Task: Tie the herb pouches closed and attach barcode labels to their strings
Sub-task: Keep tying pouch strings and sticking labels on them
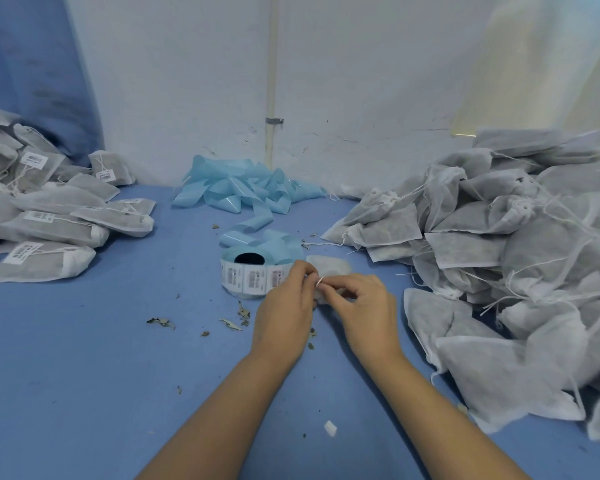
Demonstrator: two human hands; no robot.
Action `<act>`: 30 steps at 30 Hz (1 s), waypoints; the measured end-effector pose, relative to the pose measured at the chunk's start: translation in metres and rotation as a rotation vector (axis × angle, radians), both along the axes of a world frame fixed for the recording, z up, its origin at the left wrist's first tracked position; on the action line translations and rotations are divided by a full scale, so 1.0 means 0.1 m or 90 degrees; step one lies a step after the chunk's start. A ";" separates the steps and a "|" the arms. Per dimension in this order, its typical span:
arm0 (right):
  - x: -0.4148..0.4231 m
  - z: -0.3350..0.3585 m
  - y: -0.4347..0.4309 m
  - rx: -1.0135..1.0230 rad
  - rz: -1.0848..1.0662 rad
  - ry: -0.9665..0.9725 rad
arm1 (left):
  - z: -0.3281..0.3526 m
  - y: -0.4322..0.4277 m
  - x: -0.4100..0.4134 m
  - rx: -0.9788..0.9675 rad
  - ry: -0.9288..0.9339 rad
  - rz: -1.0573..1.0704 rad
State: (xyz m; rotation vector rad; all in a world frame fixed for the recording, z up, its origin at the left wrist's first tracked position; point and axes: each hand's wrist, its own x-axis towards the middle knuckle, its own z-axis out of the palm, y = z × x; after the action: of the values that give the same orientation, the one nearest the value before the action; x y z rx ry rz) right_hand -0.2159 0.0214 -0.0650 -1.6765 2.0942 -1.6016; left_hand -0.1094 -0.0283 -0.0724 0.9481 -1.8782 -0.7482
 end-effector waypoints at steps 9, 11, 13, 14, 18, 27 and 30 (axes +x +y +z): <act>0.11 0.02 0.00 -0.025 0.047 -0.244 | 0.09 0.07 -0.03 0.148 0.236 -0.121; 0.09 0.03 -0.02 -0.015 0.084 -0.355 | 0.12 0.06 -0.03 0.181 0.275 -0.151; 0.07 0.05 -0.03 0.012 0.112 -0.439 | 0.13 0.06 -0.03 0.180 0.281 -0.168; 0.06 0.05 -0.04 0.021 0.126 -0.473 | 0.13 0.05 -0.03 0.171 0.277 -0.170; 0.05 0.07 -0.01 0.007 0.211 -0.581 | 0.10 0.02 -0.03 0.139 0.247 -0.160; -0.02 0.12 -0.01 -0.022 0.254 -0.668 | 0.01 -0.04 -0.08 0.172 0.207 -0.143; -0.04 0.11 -0.01 -0.015 0.271 -0.686 | 0.00 -0.05 -0.08 0.173 0.189 -0.132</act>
State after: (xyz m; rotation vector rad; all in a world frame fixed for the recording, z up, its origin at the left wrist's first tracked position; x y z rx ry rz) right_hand -0.2195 0.0201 -0.0538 -0.8003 1.0980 -1.7534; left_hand -0.1171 -0.0329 -0.0728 0.7615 -1.6525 -1.2247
